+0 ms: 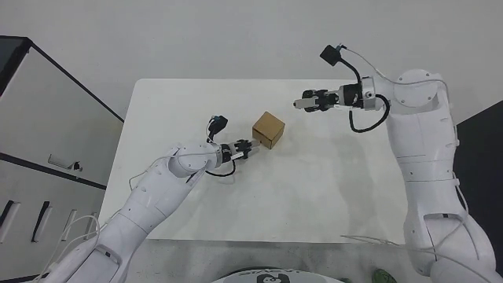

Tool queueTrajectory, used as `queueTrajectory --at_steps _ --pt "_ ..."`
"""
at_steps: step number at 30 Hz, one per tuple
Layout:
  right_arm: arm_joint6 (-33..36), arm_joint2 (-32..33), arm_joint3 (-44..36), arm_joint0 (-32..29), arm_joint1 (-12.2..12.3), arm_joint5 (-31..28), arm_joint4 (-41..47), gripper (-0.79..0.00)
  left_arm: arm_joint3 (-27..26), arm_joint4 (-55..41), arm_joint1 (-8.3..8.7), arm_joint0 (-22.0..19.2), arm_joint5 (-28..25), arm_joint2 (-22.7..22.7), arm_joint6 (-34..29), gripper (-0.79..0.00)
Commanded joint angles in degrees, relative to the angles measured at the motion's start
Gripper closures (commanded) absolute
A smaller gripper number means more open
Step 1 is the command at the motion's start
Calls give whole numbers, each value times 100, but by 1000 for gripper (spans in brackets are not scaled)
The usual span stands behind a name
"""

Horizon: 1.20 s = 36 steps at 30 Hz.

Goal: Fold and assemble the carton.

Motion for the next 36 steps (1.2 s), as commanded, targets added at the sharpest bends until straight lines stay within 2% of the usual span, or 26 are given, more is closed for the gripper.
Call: queueTrajectory --at_steps 1,5,14,16,18,20,22,24,32,34,36 --pt "0 0 1 1 0 0 -2 -785 -202 189 36 90 -302 -52 48 -785" --pt "0 0 1 1 0 0 -2 -785 -706 987 200 409 -1525 -204 -109 -785" --pt "0 0 1 1 0 0 -2 -785 -779 1176 230 467 -1582 -270 -6 -785" --pt "0 0 1 1 0 0 -2 -785 -773 1667 239 497 -1736 -230 306 -785" --pt "0 0 1 1 0 0 -2 -785 -806 2086 242 522 -2182 -213 748 -785" --pt "0 0 1 1 0 0 -2 -785 -761 2706 252 595 -2633 -172 1325 -785" --pt "0 0 1 1 0 0 -2 -785 -747 3353 250 630 -2847 -139 1977 -785" --pt "0 0 1 1 0 0 -2 -785 -704 3787 240 661 -2815 -105 2408 -785" --pt "0 0 1 1 0 0 -2 -785 -734 3972 239 662 -2873 -58 2422 -785" --pt "0 0 1 1 0 0 -2 -785 -737 4182 214 691 -2992 27 2717 -785" --pt "0 0 1 1 0 0 -2 -785 -620 4675 181 641 -2826 92 3147 -785"
